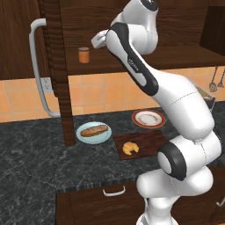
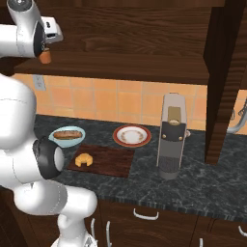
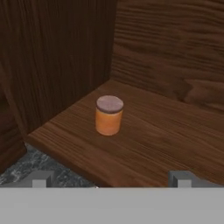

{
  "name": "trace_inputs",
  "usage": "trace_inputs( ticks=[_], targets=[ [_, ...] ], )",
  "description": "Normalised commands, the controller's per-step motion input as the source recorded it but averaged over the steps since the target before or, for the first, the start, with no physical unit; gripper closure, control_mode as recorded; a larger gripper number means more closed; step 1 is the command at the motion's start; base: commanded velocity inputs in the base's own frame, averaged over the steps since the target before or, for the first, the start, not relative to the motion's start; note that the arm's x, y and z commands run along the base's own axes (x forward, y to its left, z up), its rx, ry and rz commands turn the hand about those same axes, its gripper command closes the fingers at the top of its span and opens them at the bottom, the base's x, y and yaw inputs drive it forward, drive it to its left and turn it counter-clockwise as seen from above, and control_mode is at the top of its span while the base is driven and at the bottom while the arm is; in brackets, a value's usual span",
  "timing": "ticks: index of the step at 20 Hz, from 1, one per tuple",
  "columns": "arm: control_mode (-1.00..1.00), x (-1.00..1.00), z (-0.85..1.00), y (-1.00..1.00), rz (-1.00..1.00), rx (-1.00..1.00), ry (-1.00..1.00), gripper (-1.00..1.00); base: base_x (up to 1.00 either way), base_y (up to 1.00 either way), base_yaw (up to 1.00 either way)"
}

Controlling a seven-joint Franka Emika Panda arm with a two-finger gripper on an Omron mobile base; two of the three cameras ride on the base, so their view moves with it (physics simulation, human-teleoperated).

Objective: From the different types of pastries on the counter, select a croissant and place it on the cutting board. Then retrieve a jar of jam from the cabinet and place it alongside the croissant on the cutting board.

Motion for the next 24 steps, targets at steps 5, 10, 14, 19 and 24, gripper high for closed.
trace_inputs(
  ticks=[5, 10, 14, 19, 24],
  targets=[
    [-1.00, 0.44, -0.20, 0.27, 0.02, -0.07, 0.06, -1.00, 0.00, 0.00, 0.00],
    [-1.00, 0.36, -0.01, 0.08, 0.00, -0.03, 0.06, -1.00, 0.00, 0.00, 0.00],
    [-1.00, 0.62, 0.00, 0.02, 0.00, 0.00, 0.00, -1.00, 0.00, 0.00, 0.00],
    [-1.00, 0.47, -0.03, 0.19, 0.01, -0.01, 0.01, -1.00, 0.00, 0.00, 0.00],
    [-1.00, -0.02, -0.14, 0.19, 0.07, 0.00, -0.01, -1.00, 0.00, 0.00, 0.00]
  ],
)
